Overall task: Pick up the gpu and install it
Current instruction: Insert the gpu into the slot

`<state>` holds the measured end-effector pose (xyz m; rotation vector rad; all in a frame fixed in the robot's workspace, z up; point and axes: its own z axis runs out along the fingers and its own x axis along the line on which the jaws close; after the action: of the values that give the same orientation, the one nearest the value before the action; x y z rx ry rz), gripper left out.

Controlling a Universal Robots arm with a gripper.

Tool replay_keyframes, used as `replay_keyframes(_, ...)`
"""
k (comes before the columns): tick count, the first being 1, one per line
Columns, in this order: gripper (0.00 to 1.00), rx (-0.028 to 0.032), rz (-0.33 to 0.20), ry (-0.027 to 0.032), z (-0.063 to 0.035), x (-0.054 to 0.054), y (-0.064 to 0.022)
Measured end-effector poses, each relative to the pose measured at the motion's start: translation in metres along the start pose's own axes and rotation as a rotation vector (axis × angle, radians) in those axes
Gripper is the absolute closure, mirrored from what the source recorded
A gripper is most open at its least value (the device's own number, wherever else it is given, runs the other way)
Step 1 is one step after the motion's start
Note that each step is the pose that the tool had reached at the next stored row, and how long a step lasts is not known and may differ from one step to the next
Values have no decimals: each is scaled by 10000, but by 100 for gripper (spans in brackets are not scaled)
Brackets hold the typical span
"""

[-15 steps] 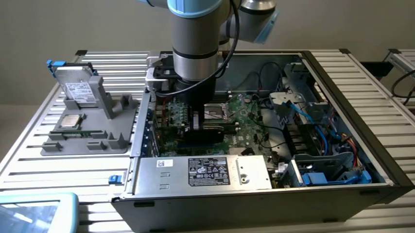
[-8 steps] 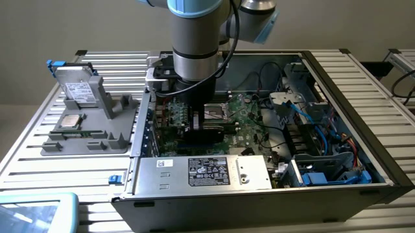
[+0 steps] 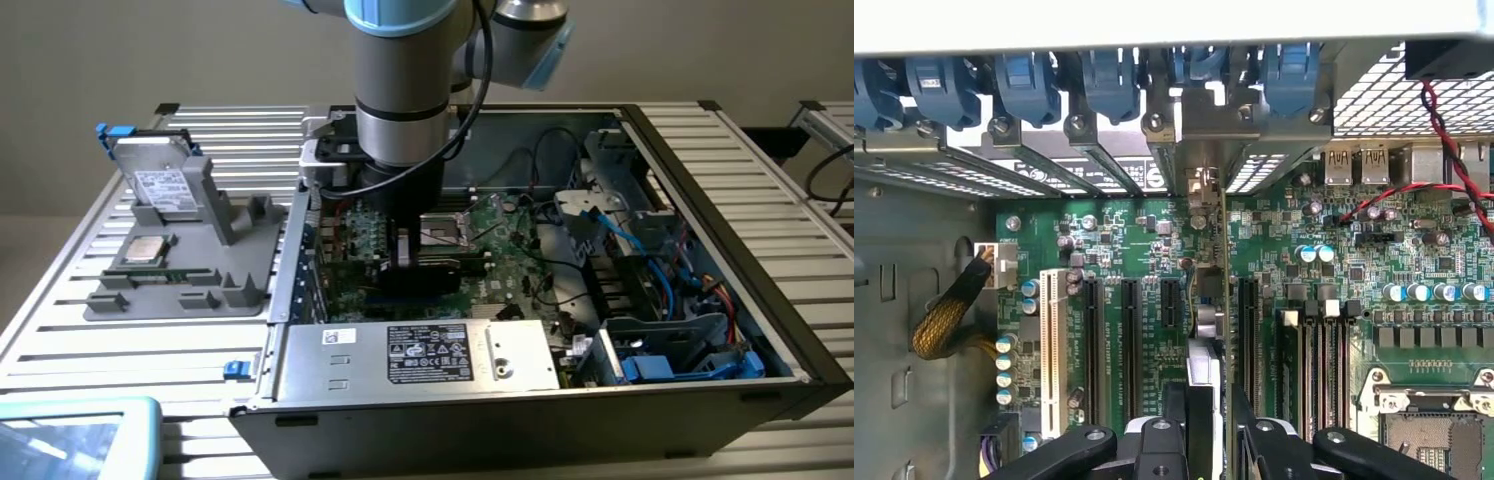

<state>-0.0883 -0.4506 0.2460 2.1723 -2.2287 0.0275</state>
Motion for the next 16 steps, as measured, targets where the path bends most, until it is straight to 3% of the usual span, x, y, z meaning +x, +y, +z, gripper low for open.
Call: replay_keyframes(16, 73, 6, -193, 1, 5, -1, 0)
